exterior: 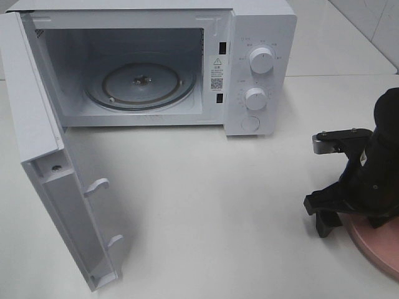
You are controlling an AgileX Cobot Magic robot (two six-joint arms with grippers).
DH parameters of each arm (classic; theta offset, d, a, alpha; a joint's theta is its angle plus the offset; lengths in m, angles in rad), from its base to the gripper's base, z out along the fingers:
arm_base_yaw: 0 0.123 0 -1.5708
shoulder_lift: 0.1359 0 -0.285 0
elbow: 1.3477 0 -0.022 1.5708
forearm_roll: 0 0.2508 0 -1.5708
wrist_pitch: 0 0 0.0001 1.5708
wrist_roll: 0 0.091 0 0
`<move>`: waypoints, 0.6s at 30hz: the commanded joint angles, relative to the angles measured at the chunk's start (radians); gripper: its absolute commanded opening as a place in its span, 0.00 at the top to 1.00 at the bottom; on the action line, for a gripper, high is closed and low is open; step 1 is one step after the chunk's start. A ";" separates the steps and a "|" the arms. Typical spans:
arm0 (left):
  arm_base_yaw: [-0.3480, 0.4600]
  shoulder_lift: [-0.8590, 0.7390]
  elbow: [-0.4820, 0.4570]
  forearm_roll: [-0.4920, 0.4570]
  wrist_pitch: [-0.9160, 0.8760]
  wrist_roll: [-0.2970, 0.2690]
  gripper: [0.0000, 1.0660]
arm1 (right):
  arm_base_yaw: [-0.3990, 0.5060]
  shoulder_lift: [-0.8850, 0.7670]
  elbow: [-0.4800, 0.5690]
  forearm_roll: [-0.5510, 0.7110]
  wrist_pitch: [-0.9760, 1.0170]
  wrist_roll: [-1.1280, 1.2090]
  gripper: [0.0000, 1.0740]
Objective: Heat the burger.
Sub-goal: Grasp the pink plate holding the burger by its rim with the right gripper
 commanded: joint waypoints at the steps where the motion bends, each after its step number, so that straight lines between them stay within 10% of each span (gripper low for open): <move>1: -0.002 -0.013 0.004 -0.004 -0.011 -0.002 0.08 | -0.002 0.030 0.003 -0.004 -0.031 0.018 0.26; 18: -0.002 -0.013 0.004 -0.004 -0.011 -0.002 0.08 | -0.002 0.038 0.003 -0.036 -0.023 0.060 0.62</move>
